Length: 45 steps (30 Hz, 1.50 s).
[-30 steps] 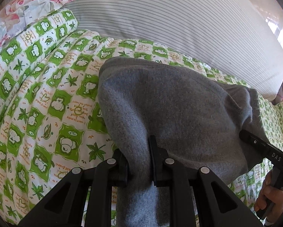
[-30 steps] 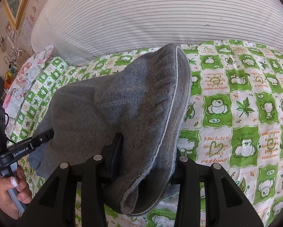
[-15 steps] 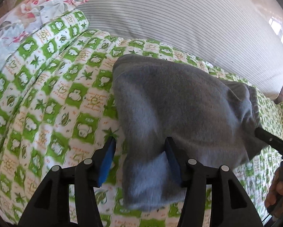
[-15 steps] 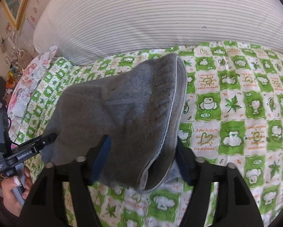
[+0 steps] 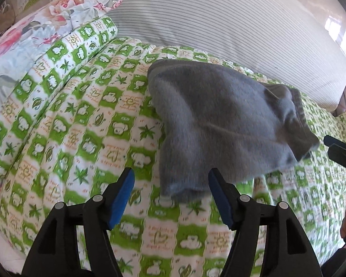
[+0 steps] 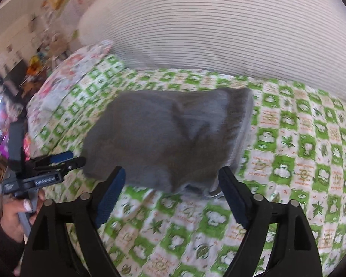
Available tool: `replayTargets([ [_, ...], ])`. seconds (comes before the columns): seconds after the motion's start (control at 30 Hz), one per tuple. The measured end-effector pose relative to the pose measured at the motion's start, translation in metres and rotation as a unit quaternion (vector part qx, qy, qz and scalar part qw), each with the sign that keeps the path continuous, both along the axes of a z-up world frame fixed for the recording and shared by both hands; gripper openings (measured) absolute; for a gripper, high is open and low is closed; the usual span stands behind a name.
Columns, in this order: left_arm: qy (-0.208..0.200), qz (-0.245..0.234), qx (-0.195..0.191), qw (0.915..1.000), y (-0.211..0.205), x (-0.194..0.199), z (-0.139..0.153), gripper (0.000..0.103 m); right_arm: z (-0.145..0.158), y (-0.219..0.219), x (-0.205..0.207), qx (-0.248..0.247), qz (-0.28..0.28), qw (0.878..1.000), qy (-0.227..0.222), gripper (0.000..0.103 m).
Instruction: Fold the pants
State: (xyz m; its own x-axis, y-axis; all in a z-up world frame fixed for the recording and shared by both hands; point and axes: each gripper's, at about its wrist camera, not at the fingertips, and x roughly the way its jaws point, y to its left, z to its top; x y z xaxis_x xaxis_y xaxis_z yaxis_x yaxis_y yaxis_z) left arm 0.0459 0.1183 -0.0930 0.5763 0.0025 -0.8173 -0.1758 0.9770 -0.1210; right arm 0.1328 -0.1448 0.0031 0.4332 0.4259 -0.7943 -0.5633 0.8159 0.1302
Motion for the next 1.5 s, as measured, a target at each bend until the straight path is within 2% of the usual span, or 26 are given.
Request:
replayTargets([
  [0.17, -0.005, 0.003, 0.010, 0.9999, 0.000, -0.018, 0.007, 0.071, 0.000, 0.015, -0.020, -0.019, 0.046, 0.999, -0.002, 0.090],
  [0.37, -0.023, 0.008, 0.027, 0.9993, -0.004, -0.041, 0.022, 0.080, 0.001, 0.020, -0.030, -0.025, 0.060, 0.998, 0.002, 0.090],
  [0.5, -0.030, 0.006, 0.038, 0.9988, -0.009, -0.052, 0.030, 0.081, 0.007, 0.020, -0.035, -0.022, 0.061, 0.998, 0.000, 0.090],
  [1.03, -0.036, -0.002, 0.014, 0.9992, -0.024, -0.077, 0.045, 0.083, 0.018, 0.026, -0.061, -0.040, 0.089, 0.995, -0.013, 0.090],
  [1.27, -0.067, -0.002, 0.011, 0.9977, -0.027, -0.085, 0.054, 0.083, 0.024, 0.019, -0.064, -0.034, 0.079, 0.996, -0.014, 0.090],
  [1.5, -0.097, -0.002, 0.035, 0.9946, -0.031, -0.090, 0.067, 0.083, 0.028, 0.019, -0.064, -0.029, 0.076, 0.996, -0.019, 0.091],
])
